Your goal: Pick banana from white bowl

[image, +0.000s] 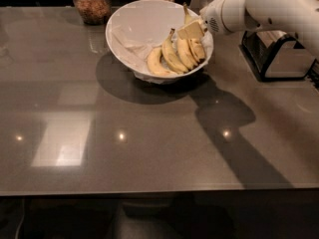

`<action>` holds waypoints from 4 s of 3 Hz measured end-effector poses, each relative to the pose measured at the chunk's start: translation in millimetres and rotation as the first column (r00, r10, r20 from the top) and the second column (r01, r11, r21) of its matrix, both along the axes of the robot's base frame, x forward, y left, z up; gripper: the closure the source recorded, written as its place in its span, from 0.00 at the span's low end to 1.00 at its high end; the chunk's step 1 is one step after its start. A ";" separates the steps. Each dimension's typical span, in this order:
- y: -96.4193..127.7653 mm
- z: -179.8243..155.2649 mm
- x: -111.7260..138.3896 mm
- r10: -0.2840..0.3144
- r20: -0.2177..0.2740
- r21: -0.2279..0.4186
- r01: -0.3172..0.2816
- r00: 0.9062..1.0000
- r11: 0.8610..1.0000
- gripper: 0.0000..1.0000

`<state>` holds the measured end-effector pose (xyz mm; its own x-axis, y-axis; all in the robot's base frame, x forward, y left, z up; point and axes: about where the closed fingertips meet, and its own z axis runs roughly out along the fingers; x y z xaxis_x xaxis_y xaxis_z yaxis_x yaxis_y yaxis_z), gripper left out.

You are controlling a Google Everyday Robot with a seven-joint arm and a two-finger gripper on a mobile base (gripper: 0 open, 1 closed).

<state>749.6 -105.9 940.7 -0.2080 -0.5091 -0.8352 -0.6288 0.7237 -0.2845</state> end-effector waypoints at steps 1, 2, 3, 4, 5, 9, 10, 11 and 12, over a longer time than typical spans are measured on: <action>2.8 -5.9 10.6 0.000 -0.010 0.009 0.000 1.000 1.000 0.41; 5.8 -10.3 17.9 0.001 -0.018 0.015 -0.001 1.000 1.000 0.47; 5.6 -15.1 23.2 -0.004 -0.026 0.016 0.004 1.000 1.000 0.49; 2.2 -19.8 27.5 -0.015 -0.035 0.015 0.016 0.999 1.000 0.49; -3.4 -25.2 30.9 -0.032 -0.043 0.011 0.033 0.999 0.999 0.52; -1.6 -6.9 18.4 -0.016 0.018 0.018 0.016 1.000 1.000 1.00; 7.7 21.8 -3.6 0.034 0.101 0.019 -0.036 0.994 0.999 1.00; 14.4 46.2 -26.8 0.074 0.154 0.005 -0.075 0.985 0.997 1.00; 12.6 63.3 -49.8 0.086 0.171 -0.008 -0.086 0.982 0.996 1.00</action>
Offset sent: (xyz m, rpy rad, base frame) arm 0.0263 0.0046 -0.0132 0.0228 0.0240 -0.0037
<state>699.8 -93.3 1003.9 -0.0177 -0.5192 -0.8545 -0.6304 0.6691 -0.3935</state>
